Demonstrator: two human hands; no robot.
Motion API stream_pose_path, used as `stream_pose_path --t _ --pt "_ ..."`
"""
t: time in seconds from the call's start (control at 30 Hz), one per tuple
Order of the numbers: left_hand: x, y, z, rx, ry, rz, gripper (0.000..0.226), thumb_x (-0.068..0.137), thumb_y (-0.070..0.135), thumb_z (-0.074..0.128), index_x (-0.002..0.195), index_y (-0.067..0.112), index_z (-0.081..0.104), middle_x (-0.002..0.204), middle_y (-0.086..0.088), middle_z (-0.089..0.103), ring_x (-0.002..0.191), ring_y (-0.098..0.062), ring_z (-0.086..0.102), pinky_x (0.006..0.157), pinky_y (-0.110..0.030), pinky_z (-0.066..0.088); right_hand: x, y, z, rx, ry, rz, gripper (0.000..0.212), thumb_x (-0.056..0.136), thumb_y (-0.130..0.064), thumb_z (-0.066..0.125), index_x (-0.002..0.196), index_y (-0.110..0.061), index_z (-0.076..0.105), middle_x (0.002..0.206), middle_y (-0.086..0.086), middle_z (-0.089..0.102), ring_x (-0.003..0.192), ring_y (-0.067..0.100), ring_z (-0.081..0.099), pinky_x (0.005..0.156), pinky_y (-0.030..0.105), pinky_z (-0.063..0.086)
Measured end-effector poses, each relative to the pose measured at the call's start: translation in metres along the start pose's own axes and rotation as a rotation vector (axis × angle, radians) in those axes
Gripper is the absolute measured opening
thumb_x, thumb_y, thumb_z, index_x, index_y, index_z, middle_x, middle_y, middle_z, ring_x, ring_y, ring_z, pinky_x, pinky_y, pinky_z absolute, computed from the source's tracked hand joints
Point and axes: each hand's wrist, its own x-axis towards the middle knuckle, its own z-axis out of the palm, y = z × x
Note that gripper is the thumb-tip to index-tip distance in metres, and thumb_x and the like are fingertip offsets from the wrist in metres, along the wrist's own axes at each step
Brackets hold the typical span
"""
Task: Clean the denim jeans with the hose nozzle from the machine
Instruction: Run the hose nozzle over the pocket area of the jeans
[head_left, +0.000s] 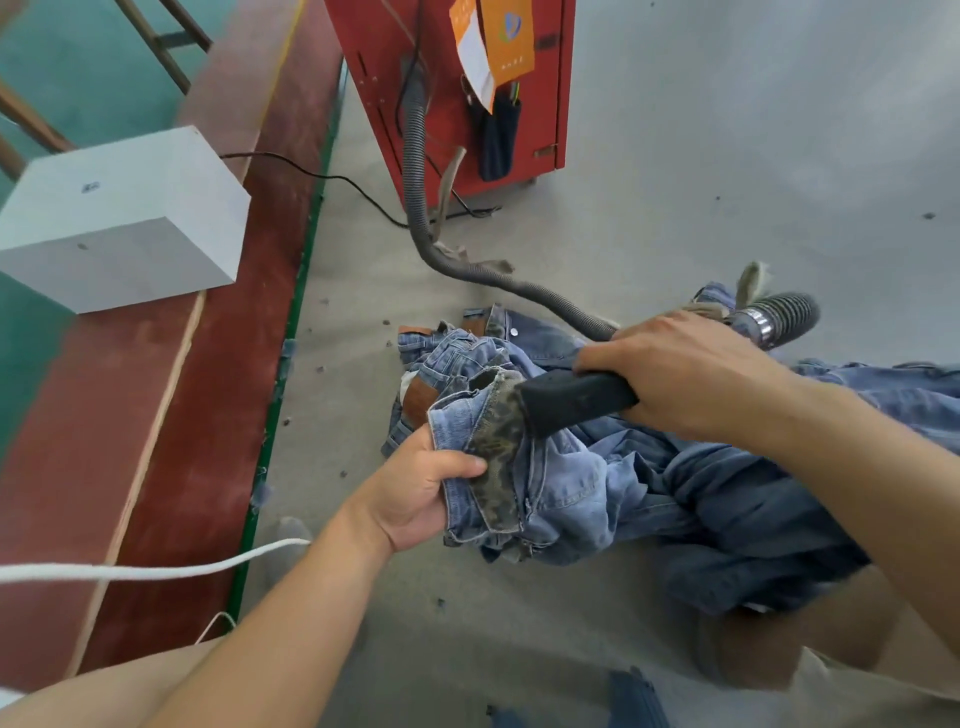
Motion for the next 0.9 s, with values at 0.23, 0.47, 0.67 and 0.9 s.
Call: stream_pose_path --t 0.23,0.47,0.67,0.9 --pt "-0.002 -0.001 0.0 -0.006 0.026 0.001 0.051 0.082 -0.016 0.053 0.127 0.002 0.069 0.129 -0.027 0.067 0.115 -0.043 0.068 0.088 -0.049 0.059 0.002 0.024 -0.008 0.177 0.067 0.117 0.03 0.085 -0.03 0.074 0.109 -0.044 0.062 0.078 -0.016 0.065 0.074 0.012 0.061 0.071 0.041 0.056" --pt "-0.001 0.002 0.001 0.178 0.115 -0.053 0.062 0.082 -0.023 0.049 0.138 0.001 0.057 0.135 -0.035 0.059 0.118 -0.048 0.064 0.094 -0.056 0.057 0.01 0.011 0.006 0.117 -0.031 0.04 0.03 0.087 -0.026 0.069 0.111 -0.042 0.06 0.087 -0.013 0.063 0.081 0.02 0.063 0.071 0.04 0.054" --pt "0.0 0.006 0.004 0.035 0.073 -0.014 0.057 0.072 -0.016 0.05 0.12 0.006 0.074 0.118 -0.027 0.071 0.106 -0.042 0.071 0.086 -0.052 0.062 0.008 0.002 0.011 0.167 -0.019 -0.049 0.034 0.086 -0.027 0.071 0.112 -0.046 0.059 0.091 -0.016 0.068 0.082 0.015 0.065 0.071 0.039 0.055" --pt "0.002 0.005 -0.001 -0.009 0.054 -0.02 0.053 0.078 -0.013 0.049 0.122 0.004 0.073 0.123 -0.026 0.07 0.112 -0.042 0.07 0.086 -0.049 0.06 0.004 0.002 0.017 0.02 0.025 -0.001 0.03 0.087 -0.02 0.069 0.107 -0.039 0.058 0.084 -0.015 0.06 0.075 0.015 0.06 0.066 0.028 0.045"
